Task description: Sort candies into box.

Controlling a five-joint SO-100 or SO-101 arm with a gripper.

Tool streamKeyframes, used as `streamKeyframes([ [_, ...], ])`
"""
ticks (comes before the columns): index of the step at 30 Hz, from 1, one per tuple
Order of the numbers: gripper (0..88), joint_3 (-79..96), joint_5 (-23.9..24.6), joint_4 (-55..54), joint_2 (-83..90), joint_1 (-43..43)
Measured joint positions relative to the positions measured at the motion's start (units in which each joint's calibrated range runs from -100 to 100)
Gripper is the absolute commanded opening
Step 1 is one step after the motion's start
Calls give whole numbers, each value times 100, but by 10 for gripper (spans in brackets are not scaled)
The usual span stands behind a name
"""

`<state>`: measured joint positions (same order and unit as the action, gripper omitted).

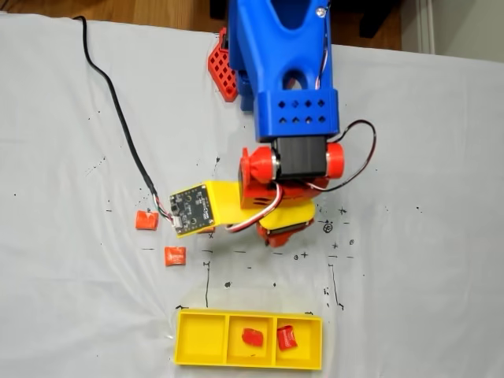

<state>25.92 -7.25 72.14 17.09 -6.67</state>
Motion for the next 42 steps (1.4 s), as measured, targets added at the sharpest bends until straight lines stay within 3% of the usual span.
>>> streamKeyframes([
  [17,316,744,-34,-500,34,-242],
  [42,285,642,166,-1230,-1311,-484],
])
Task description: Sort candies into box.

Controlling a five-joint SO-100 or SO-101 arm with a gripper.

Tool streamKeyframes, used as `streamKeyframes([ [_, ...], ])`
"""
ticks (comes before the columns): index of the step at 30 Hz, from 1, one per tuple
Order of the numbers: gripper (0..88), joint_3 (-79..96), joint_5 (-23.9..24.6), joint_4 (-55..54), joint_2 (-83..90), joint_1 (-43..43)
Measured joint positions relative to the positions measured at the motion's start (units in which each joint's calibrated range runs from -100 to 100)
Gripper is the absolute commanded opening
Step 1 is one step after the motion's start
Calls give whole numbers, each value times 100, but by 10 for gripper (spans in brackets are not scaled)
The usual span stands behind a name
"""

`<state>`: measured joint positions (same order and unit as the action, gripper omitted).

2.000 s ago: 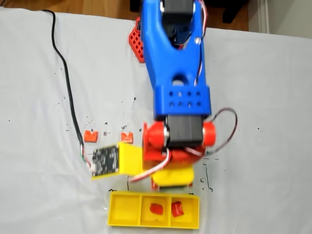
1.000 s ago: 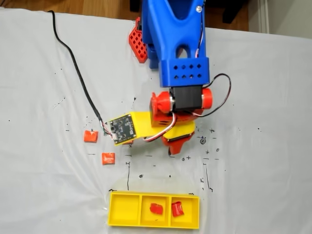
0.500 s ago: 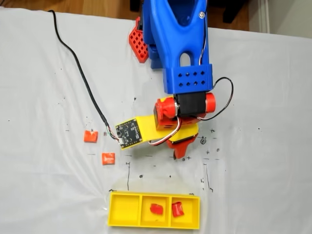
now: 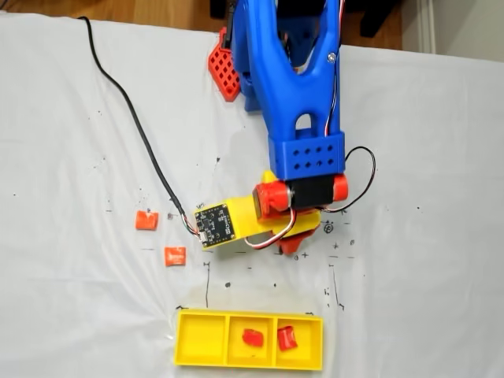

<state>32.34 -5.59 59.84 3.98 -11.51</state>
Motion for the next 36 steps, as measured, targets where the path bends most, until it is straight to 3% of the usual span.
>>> streamKeyframes([
  [4,276,-68,5,0,-59,0],
  [9,46,-111,5,-8,-186,-8],
  [12,2,-274,34,-135,-228,-8],
  [24,2,-265,63,183,237,16],
  [36,2,-1112,-83,738,1396,843],
])
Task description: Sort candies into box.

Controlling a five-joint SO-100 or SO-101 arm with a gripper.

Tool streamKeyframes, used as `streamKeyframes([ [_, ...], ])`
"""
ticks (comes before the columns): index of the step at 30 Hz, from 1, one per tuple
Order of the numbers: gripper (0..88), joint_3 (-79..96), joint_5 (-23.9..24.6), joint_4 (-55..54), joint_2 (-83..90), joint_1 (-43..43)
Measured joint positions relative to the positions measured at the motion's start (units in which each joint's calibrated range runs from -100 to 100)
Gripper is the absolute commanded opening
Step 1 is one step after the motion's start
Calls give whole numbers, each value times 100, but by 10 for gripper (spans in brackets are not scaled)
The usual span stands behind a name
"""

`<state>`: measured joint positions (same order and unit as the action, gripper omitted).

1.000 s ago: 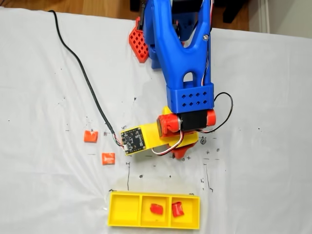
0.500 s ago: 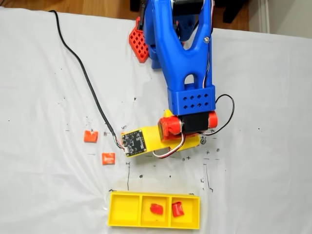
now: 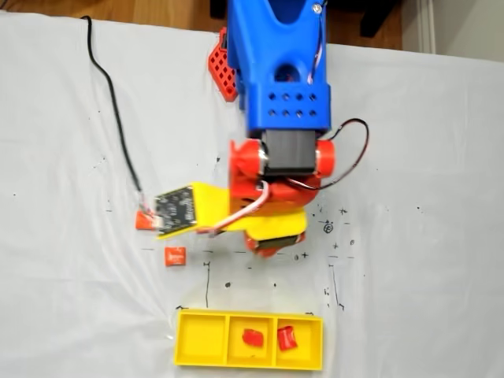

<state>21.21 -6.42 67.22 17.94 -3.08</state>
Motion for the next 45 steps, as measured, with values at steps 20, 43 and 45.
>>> streamKeyframes([
  [20,2,-2780,107,-381,-2267,819],
  [43,239,-4337,137,325,-3570,929],
  [45,259,-4346,122,381,-3570,960],
])
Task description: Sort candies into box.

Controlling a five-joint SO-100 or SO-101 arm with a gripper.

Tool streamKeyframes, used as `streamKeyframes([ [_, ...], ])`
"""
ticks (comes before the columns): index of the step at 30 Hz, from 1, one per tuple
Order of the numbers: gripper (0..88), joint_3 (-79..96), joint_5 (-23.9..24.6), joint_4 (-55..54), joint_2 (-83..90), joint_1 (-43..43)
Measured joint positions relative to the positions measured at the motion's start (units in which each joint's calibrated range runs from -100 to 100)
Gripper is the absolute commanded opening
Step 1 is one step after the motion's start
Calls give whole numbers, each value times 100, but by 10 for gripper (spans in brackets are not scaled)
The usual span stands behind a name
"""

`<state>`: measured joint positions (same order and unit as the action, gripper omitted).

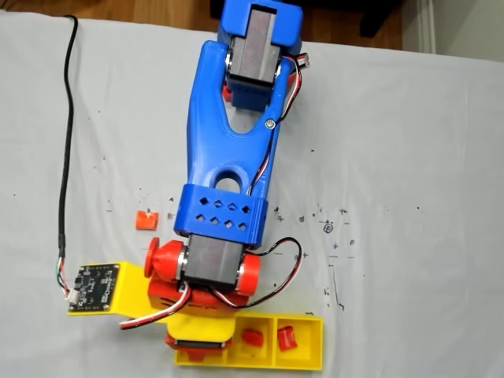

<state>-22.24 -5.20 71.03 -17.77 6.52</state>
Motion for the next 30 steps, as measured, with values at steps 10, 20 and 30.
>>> streamKeyframes([
  [10,146,-205,-132,294,-152,23],
  [20,26,-488,-151,587,-186,133],
  [30,2,-359,-469,1484,-102,320],
])
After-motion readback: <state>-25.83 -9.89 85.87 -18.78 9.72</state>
